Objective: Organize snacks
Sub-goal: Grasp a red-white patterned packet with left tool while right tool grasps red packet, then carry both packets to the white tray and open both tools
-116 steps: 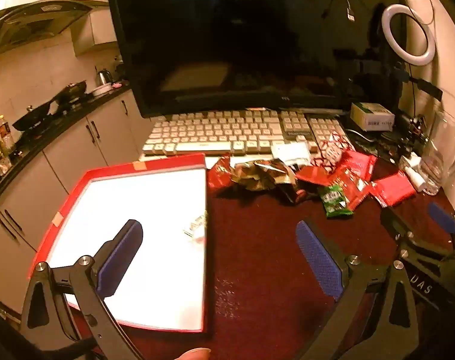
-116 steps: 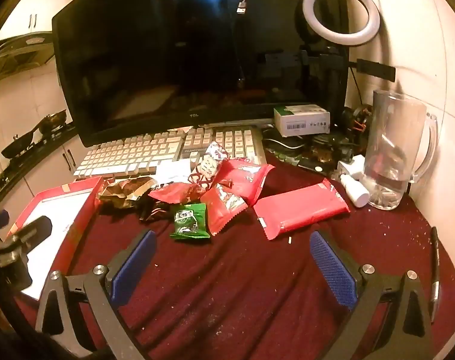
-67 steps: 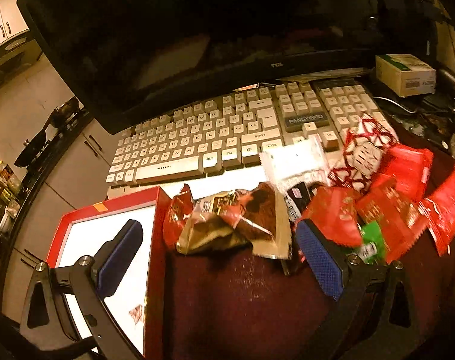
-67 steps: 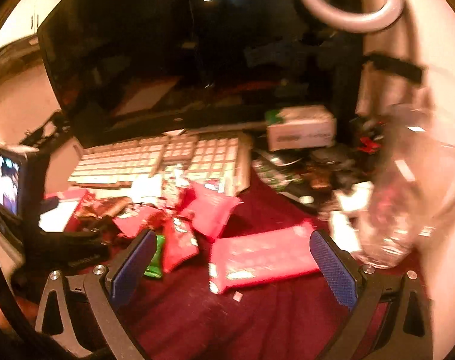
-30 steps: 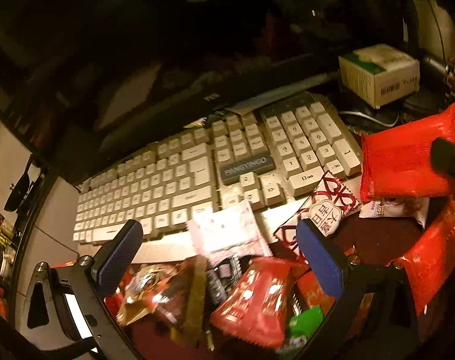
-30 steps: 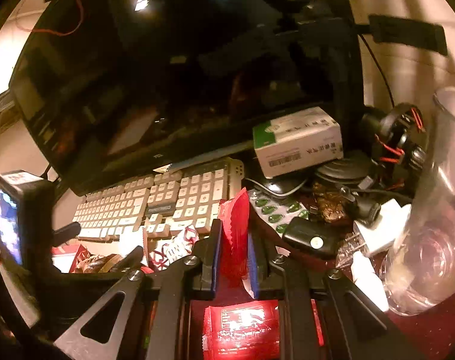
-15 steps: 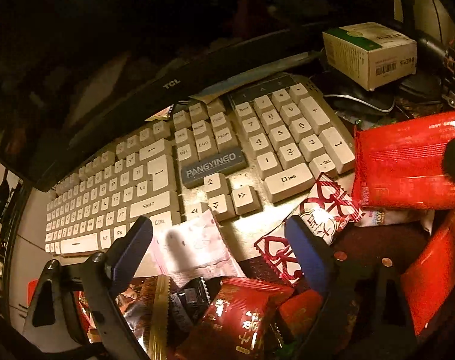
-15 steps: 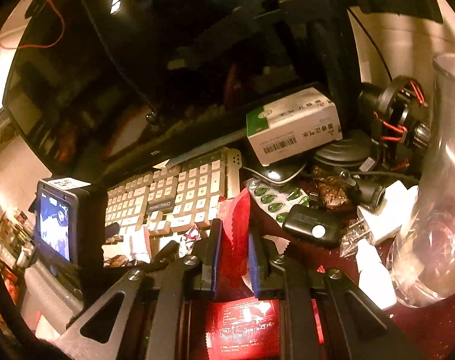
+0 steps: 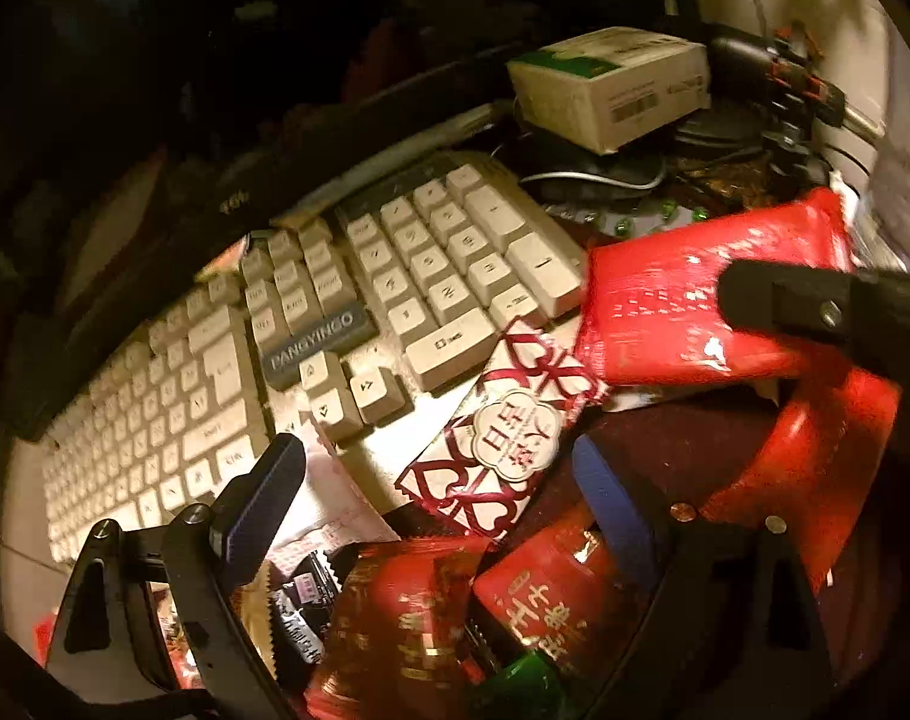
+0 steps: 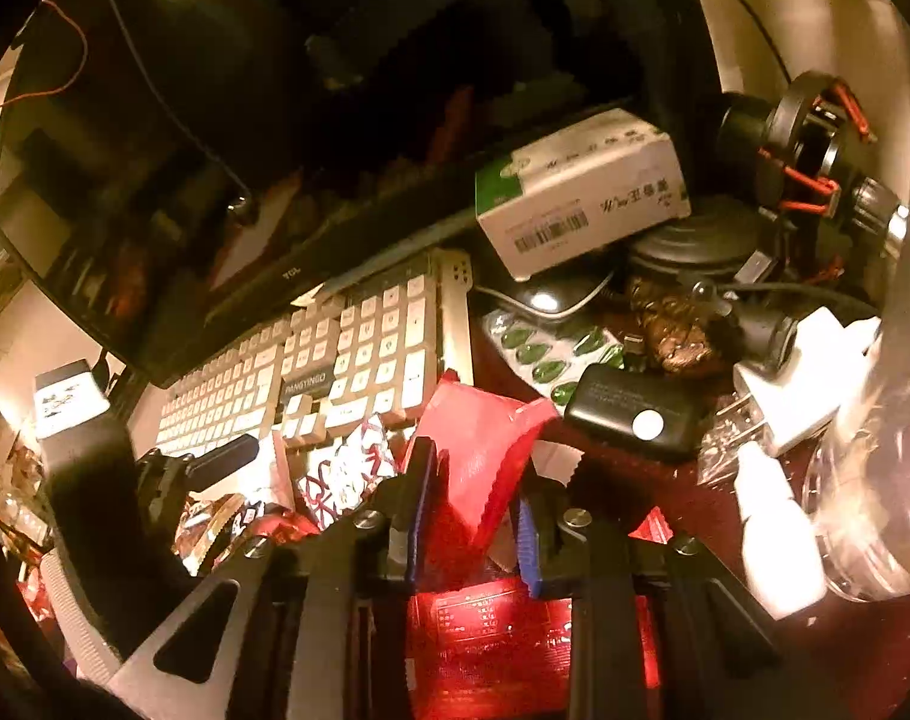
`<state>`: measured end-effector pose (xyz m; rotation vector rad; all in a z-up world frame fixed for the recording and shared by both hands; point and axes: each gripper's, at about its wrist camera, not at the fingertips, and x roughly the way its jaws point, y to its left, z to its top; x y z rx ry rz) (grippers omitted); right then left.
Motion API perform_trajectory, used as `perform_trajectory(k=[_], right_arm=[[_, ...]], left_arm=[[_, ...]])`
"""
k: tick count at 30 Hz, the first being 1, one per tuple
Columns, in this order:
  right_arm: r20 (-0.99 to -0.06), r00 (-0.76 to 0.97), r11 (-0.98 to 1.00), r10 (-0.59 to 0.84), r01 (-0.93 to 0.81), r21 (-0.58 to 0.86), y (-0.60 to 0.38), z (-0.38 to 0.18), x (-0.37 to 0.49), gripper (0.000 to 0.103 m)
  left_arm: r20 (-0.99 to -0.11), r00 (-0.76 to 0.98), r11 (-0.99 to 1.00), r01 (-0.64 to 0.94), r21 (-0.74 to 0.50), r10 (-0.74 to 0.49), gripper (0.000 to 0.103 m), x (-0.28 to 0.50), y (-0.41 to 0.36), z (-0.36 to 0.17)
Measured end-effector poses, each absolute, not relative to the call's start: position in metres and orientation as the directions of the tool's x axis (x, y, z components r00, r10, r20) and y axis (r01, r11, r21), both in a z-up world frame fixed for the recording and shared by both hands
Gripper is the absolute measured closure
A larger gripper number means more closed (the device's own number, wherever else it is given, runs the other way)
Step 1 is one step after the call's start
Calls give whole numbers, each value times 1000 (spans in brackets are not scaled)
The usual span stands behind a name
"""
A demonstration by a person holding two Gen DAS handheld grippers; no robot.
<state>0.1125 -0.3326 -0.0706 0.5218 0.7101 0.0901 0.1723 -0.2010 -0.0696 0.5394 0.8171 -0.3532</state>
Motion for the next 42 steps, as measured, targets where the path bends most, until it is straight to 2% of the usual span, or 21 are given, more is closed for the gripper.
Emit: perform_trajectory(k=[2, 7, 11, 13, 14, 15, 16, 27, 33, 39, 42], right_arm=[[-603, 755, 869, 258, 92, 487, -331, -72, 114, 76], [-615, 731, 860, 294, 78, 504, -326, -79, 120, 72], [-605, 742, 871, 288, 59, 487, -320, -79, 120, 77], [-596, 745, 871, 300, 41, 489, -318, -78, 120, 81], [-589, 746, 870, 310, 27, 493, -316, -77, 119, 84], [-582, 749, 869, 317, 16, 494, -316, -75, 118, 86], [-570, 754, 869, 326, -3, 494, -313, -73, 116, 88], [-523, 817, 957, 242, -111, 270, -271, -52, 99, 88], [-471, 859, 967, 202, -100, 232, -270, -42, 89, 88], [-340, 931, 988, 130, -95, 119, -256, -22, 63, 88], [-344, 930, 991, 129, -103, 91, -245, -17, 58, 88]], left_arm=[[-782, 615, 831, 485, 272, -103, 11, 179, -199, -72], [-767, 632, 839, 474, 266, -114, 11, 180, -203, -74], [-767, 629, 839, 481, 254, -128, 21, 173, -209, -75], [-760, 640, 842, 469, 267, -115, 32, 169, -208, -74], [-759, 641, 840, 470, 269, -116, 59, 168, -207, -74], [-777, 611, 840, 494, 223, -153, 78, 167, -205, -73], [-793, 578, 853, 498, 157, -191, 78, 169, -201, -71], [-797, 527, 892, 450, -34, -296, 80, 171, -167, -58], [-748, 578, 898, 436, -55, -326, 80, 155, -159, -30], [-661, 676, 916, 400, -43, -326, 80, 112, -126, 1], [-635, 709, 929, 367, -39, -307, 80, 89, -97, 14]])
